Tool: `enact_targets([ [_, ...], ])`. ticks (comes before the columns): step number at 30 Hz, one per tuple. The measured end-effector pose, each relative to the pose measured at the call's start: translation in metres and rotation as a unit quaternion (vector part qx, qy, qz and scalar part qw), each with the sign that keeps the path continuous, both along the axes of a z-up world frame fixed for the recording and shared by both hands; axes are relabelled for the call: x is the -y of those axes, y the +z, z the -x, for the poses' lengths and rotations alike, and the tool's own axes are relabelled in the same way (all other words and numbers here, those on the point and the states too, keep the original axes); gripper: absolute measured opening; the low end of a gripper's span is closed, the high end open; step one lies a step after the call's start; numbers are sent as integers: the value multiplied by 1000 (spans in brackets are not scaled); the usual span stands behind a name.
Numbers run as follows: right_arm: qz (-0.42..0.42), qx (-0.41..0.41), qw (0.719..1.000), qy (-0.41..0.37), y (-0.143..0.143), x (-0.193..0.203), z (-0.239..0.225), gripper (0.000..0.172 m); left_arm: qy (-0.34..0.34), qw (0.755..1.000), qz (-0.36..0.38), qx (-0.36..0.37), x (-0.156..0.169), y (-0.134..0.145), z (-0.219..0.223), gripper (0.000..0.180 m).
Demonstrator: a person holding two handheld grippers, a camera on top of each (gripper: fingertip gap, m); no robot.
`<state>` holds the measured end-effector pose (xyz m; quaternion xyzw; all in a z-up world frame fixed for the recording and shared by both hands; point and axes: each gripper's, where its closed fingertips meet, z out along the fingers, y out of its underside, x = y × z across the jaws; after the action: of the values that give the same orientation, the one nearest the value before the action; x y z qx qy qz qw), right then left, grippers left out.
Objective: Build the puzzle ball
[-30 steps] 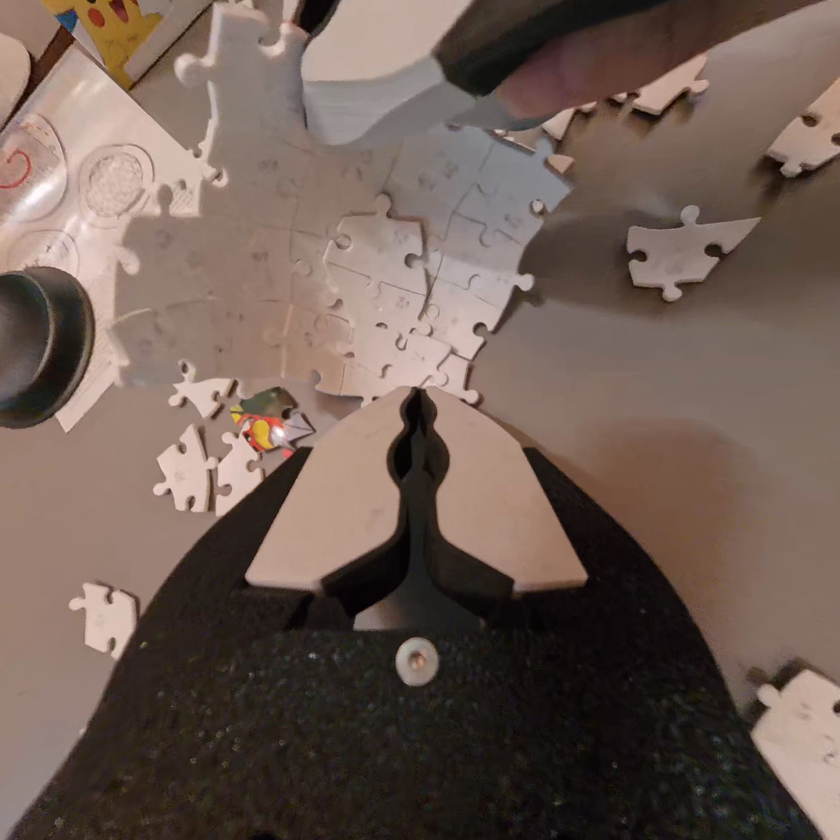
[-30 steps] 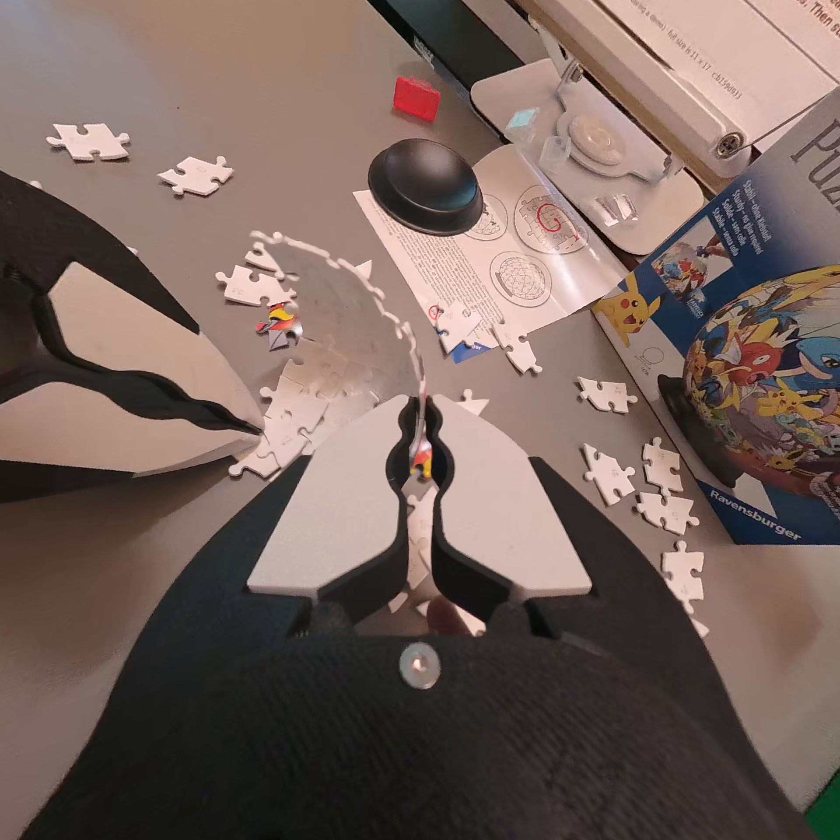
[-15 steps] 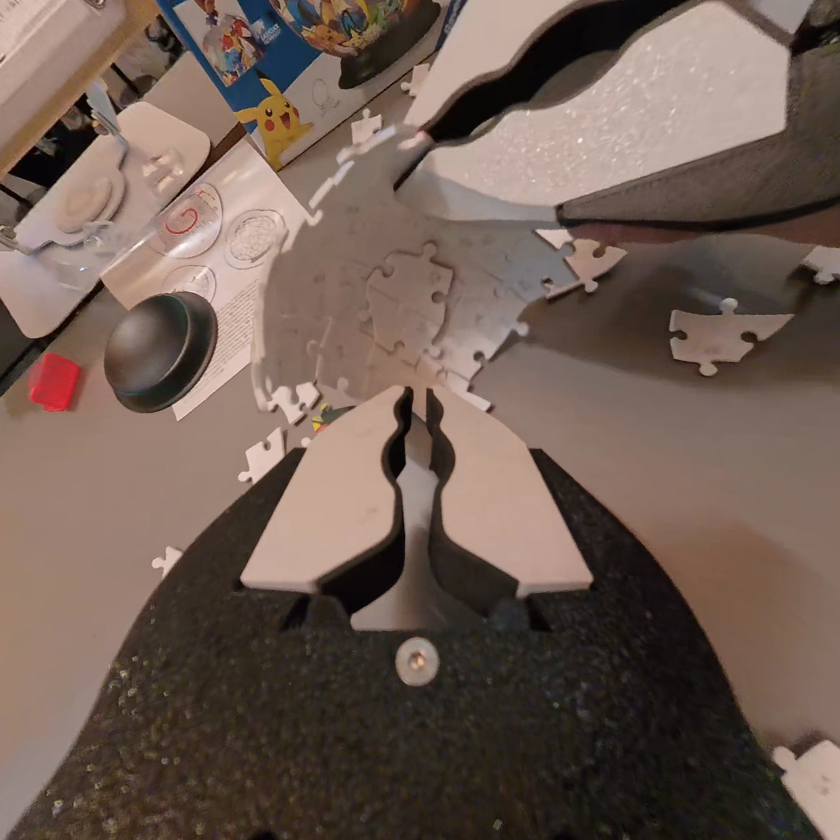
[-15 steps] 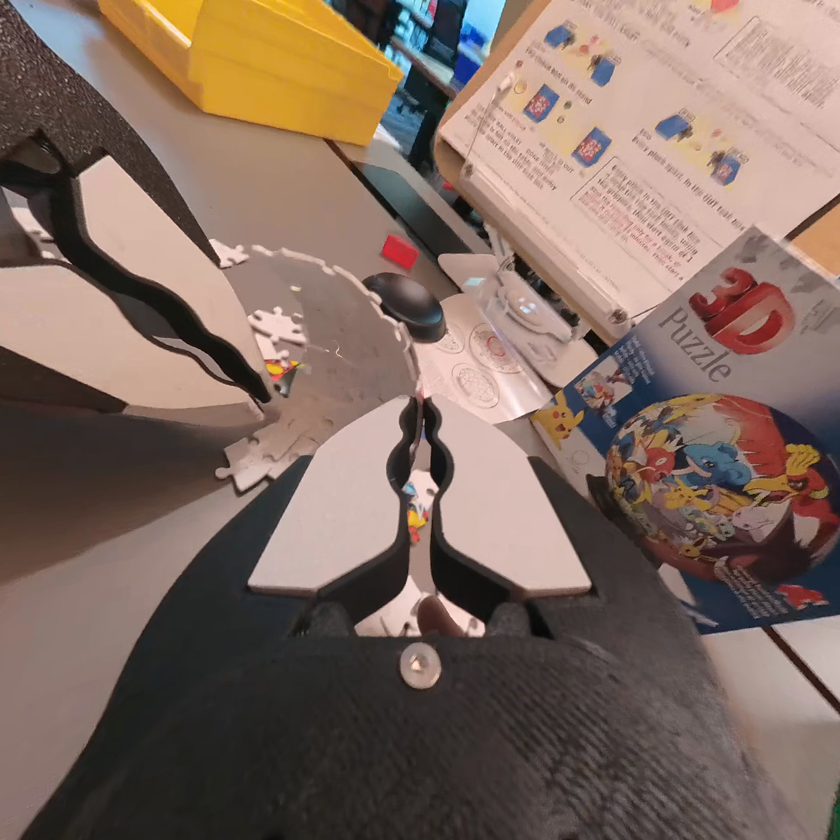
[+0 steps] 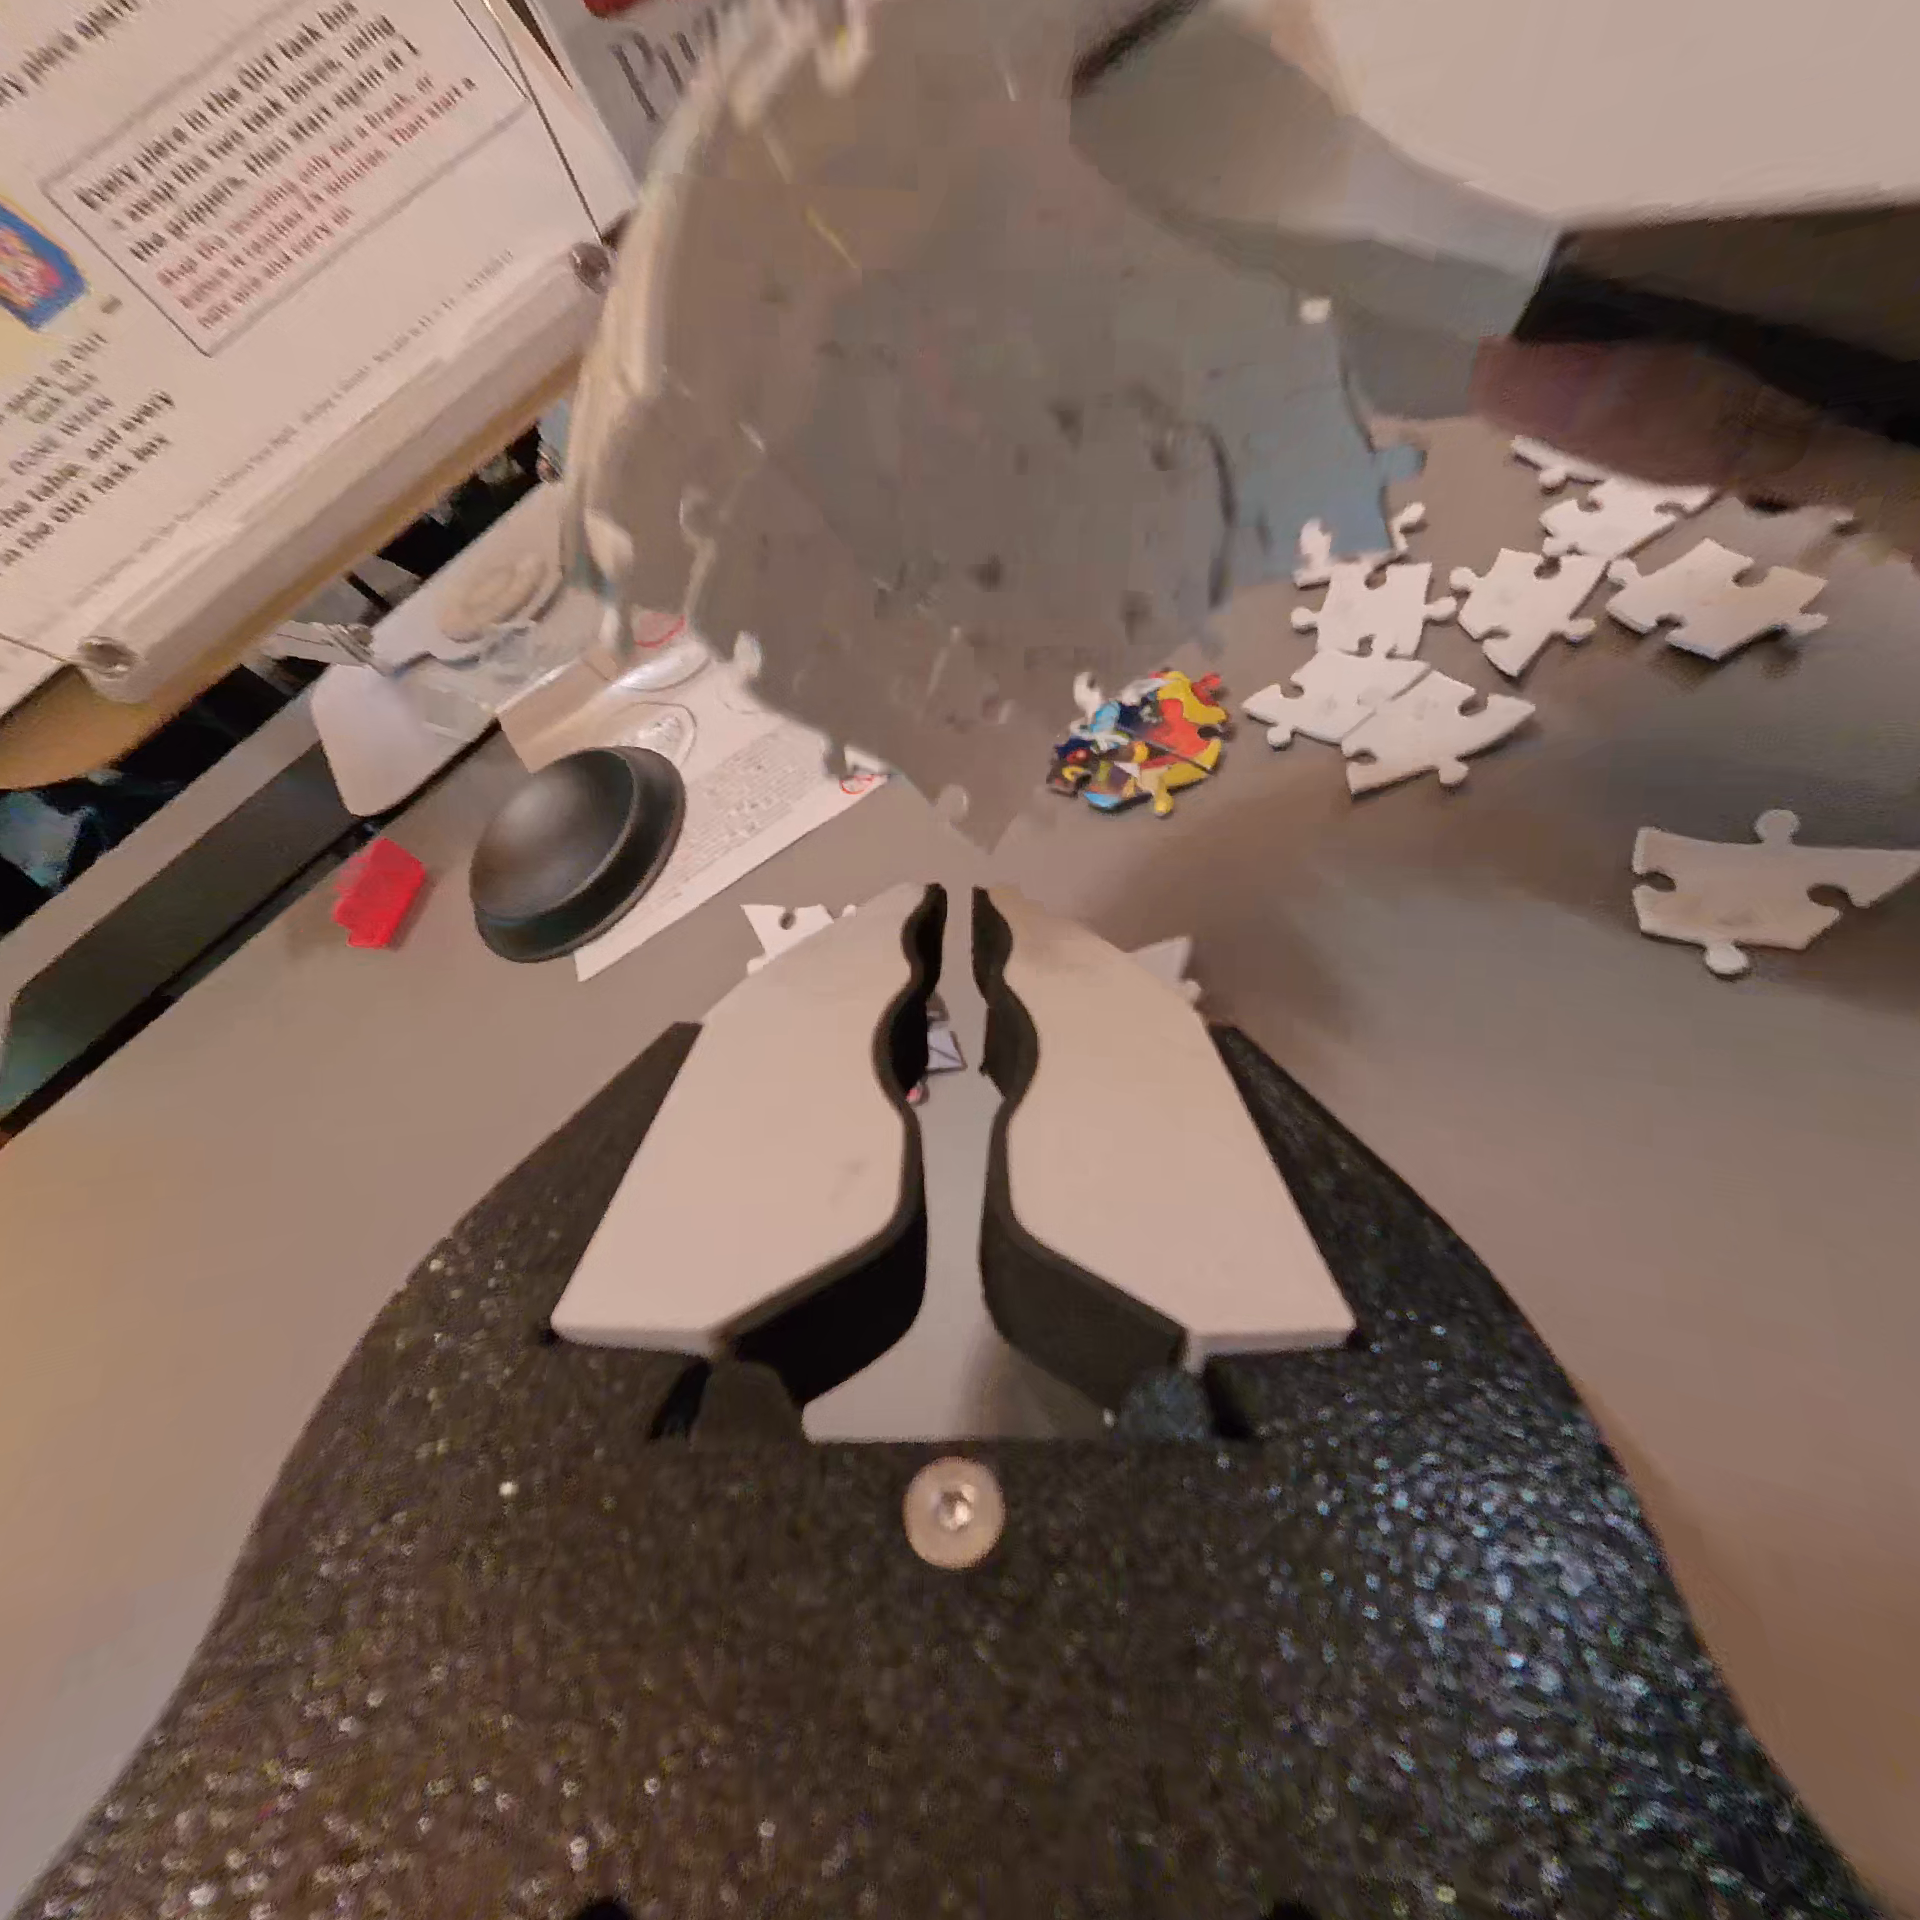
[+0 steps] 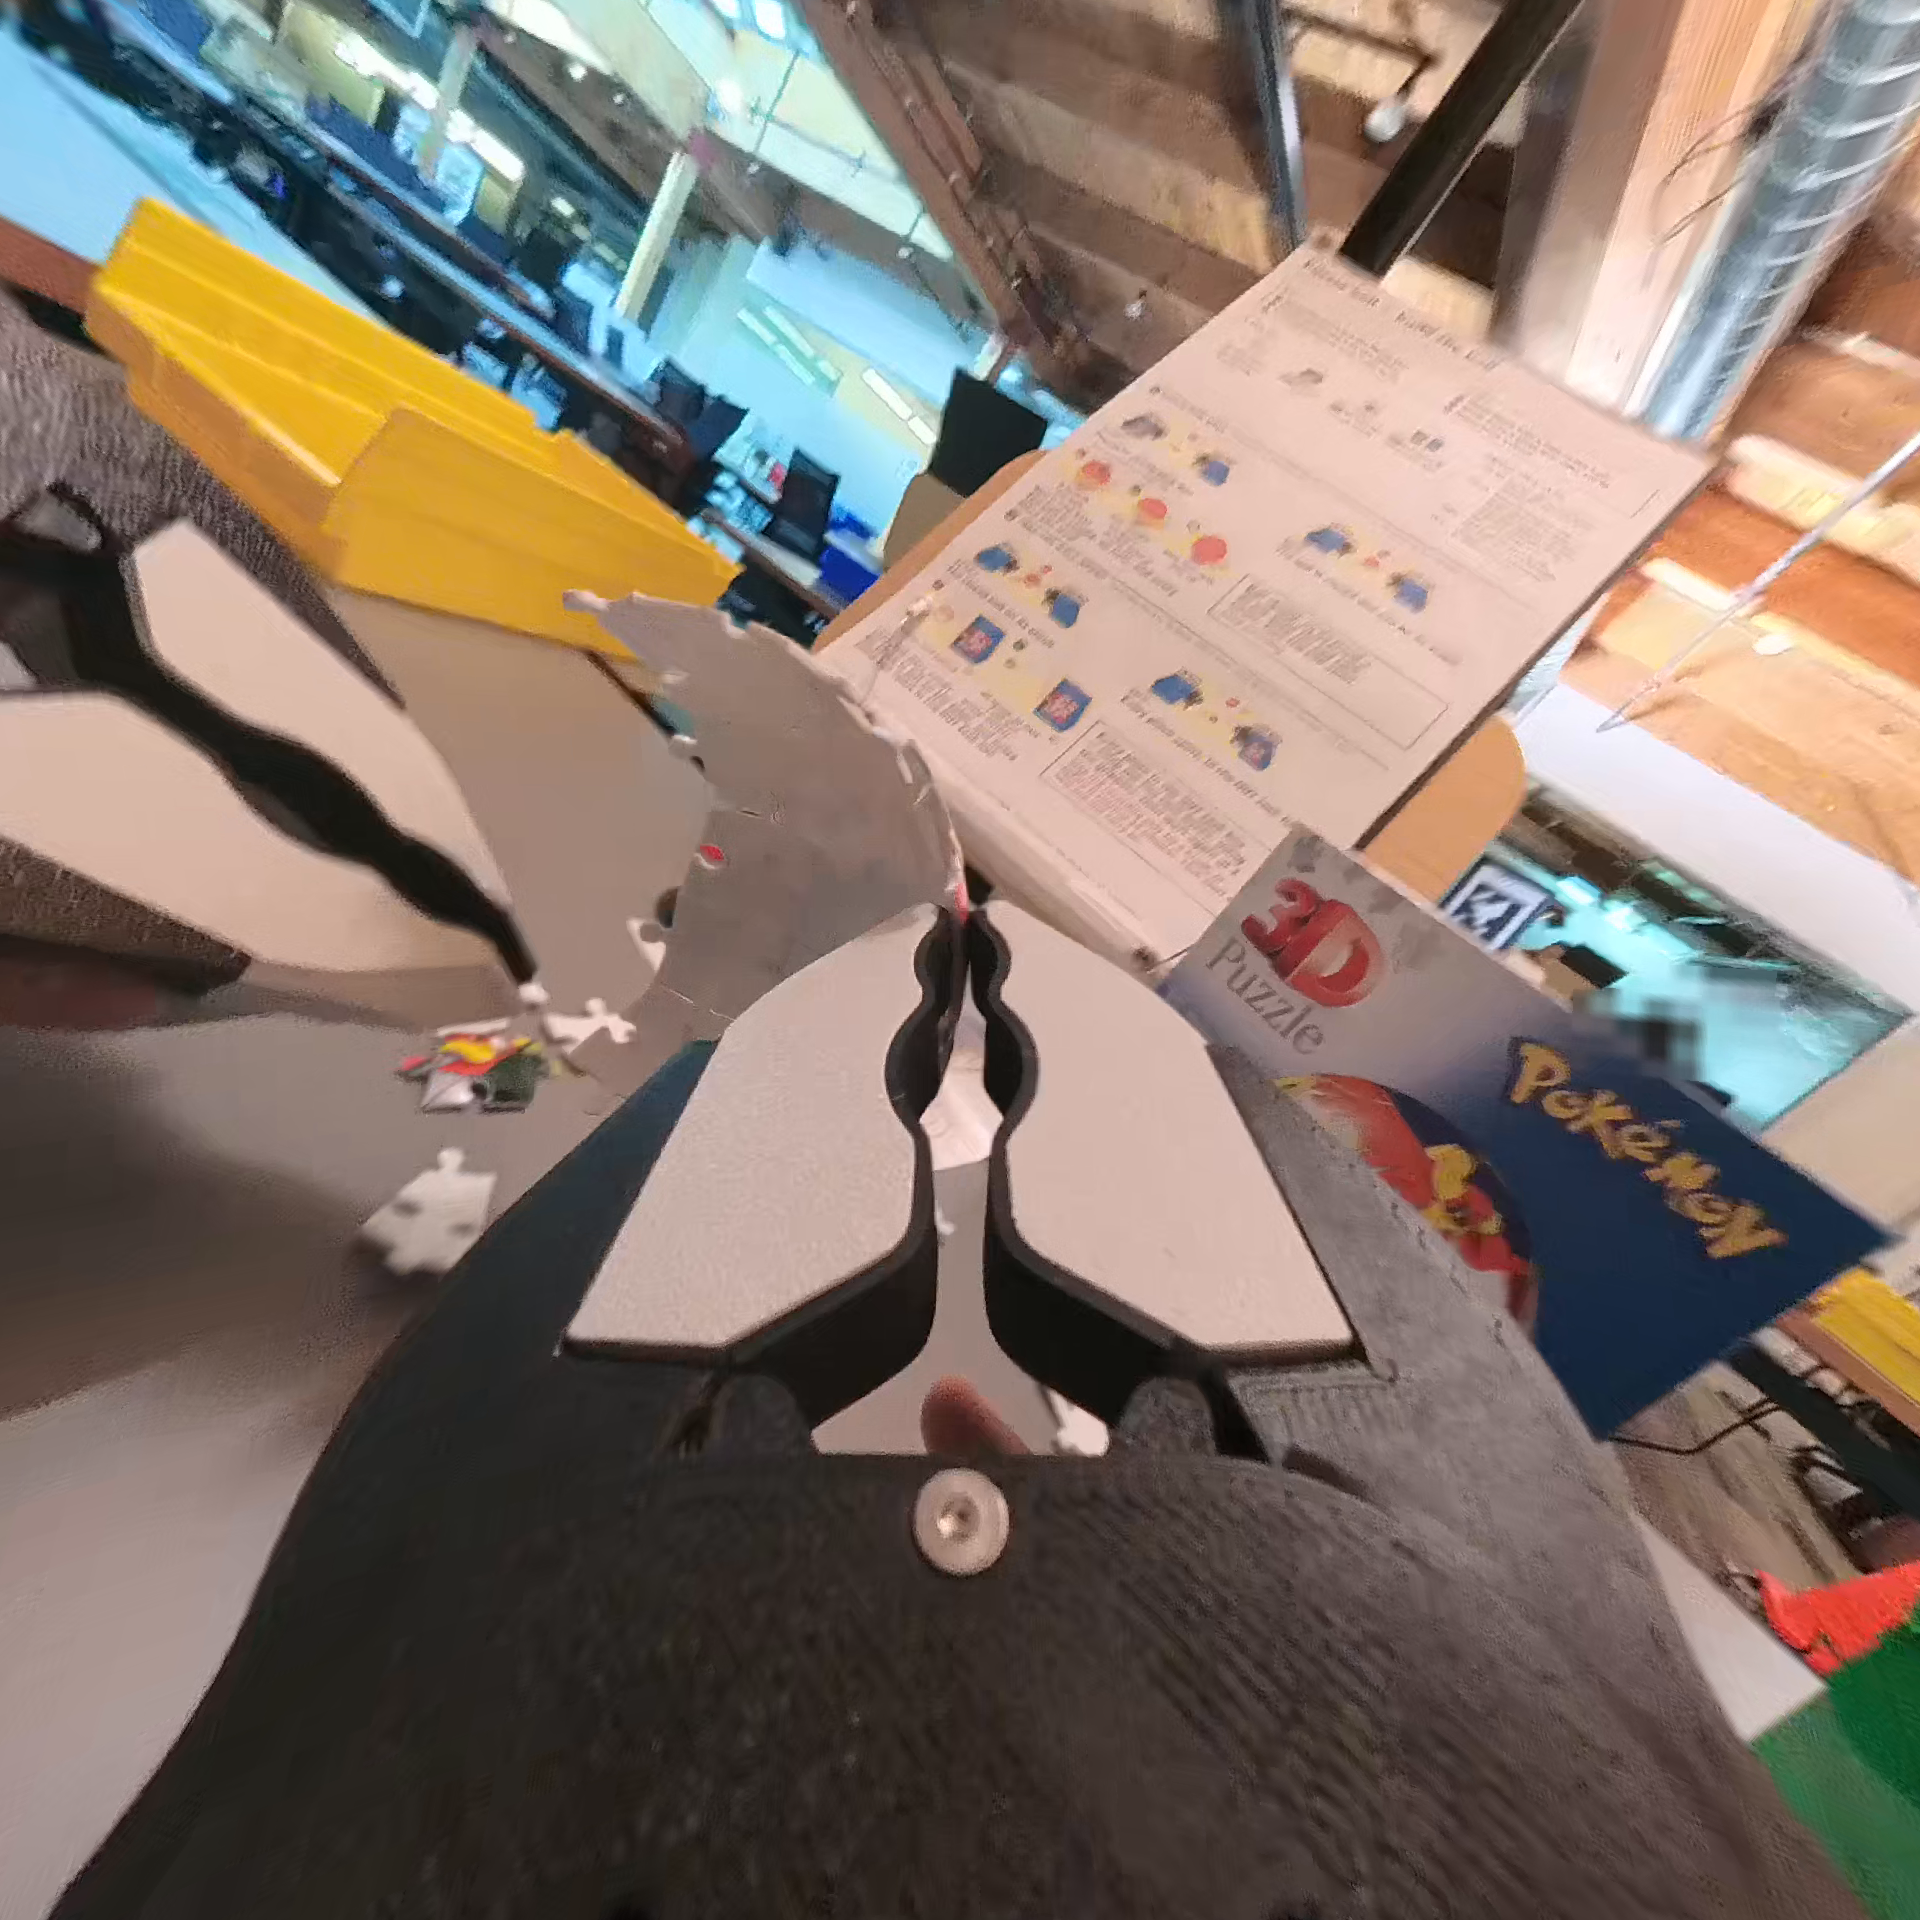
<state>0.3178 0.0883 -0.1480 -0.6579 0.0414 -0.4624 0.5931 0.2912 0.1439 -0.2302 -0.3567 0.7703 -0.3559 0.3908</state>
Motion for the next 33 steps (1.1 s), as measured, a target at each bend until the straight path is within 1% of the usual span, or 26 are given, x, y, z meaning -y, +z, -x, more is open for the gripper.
enact_targets([
  [2, 35, -29, 999, 1, -15, -5, -4, 3, 0, 1000, 3, 11, -1, 4, 0, 3],
  [4, 34, -7, 999, 9, -10, -8, 2, 3, 2, 1000, 3, 7, -2, 4, 2, 3],
  [6, 34, -42, 998, 25, -16, -14, 4, 3, -1, 1000, 1, 6, -2, 3, 4, 2],
  [10, 79, -90, 992, 33, -36, -20, 2, 3, -24, 1000, -6, -4, 3, 2, 11, 0],
  [14, 116, -172, 975, 76, -52, -33, 16, 2, -38, 998, -34, -31, 3, -5, 21, 0],
  [18, 130, -235, 960, 80, -59, -38, 21, 2, -44, 995, -56, -71, -4, -15, 35, 0],
  [21, 135, -277, 946, 98, -62, -41, 30, 2, -47, 993, -58, -93, -9, -20, 49, 0],
  [23, 119, -282, 946, 107, -56, -47, 35, 2, -53, 992, -55, -101, -10, -22, 59, 0],
  [25, 119, -283, 943, 127, -54, -56, 45, 2, -58, 991, -57, -108, -11, -24, 67, 0],
  [29, 150, -291, 935, 136, -68, -69, 56, 2, -41, 987, -68, -141, -23, -36, 78, 0],
  [31, 145, -294, 934, 140, -70, -74, 59, 3, -30, 985, -62, -161, -29, -41, 84, 0],
  [33, 143, -290, 935, 143, -68, -76, 61, 2, -35, 983, -58, -173, -30, -45, 89, 0],
])
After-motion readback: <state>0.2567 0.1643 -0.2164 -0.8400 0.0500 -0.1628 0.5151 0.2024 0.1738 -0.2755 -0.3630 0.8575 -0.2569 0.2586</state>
